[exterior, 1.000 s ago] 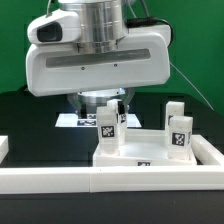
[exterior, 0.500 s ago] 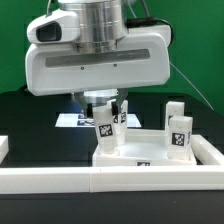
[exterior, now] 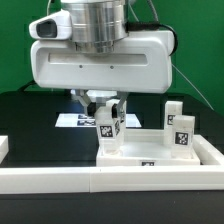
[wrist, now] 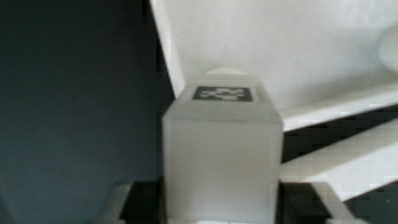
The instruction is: Assemble square table
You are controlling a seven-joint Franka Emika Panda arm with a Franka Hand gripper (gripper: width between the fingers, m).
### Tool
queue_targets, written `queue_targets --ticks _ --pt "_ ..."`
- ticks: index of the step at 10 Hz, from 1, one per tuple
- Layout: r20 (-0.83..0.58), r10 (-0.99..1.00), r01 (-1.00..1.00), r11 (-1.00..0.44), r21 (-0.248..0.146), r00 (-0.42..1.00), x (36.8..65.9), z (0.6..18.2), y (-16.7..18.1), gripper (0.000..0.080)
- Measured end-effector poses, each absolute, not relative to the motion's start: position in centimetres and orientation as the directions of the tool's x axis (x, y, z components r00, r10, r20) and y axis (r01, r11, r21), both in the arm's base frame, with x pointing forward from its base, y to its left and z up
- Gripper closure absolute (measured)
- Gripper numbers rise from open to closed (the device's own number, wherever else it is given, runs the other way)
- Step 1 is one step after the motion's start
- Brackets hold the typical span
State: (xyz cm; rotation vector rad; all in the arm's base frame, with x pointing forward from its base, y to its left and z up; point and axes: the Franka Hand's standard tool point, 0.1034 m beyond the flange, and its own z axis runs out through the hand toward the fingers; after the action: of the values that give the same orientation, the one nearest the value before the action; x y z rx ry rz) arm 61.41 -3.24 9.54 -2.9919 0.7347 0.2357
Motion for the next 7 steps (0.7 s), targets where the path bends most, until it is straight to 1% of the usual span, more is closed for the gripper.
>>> queue_targets --ticks 1,2,4,6,7 --pt "-0.148 -0.545 -0.551 -0.834 0.0 0.825 61.6 9.5 -2.9 0.0515" --pt "-0.13 -0.592 -0.597 -0.802 0.002 0.796 61.8 9.5 -2.7 0.0515" --pt "-0.107 -0.724 -0.728 -0.686 0.014 0.681 62.0 9.5 -2.2 0.0515" --pt "-0.083 -0.832 -0.834 -0.552 0.019 0.549 62.1 9.6 -1.7 0.0515" --pt "-0.07 -0.89 -0.891 -0.453 0.023 0.45 62.0 9.6 -1.6 0.0515"
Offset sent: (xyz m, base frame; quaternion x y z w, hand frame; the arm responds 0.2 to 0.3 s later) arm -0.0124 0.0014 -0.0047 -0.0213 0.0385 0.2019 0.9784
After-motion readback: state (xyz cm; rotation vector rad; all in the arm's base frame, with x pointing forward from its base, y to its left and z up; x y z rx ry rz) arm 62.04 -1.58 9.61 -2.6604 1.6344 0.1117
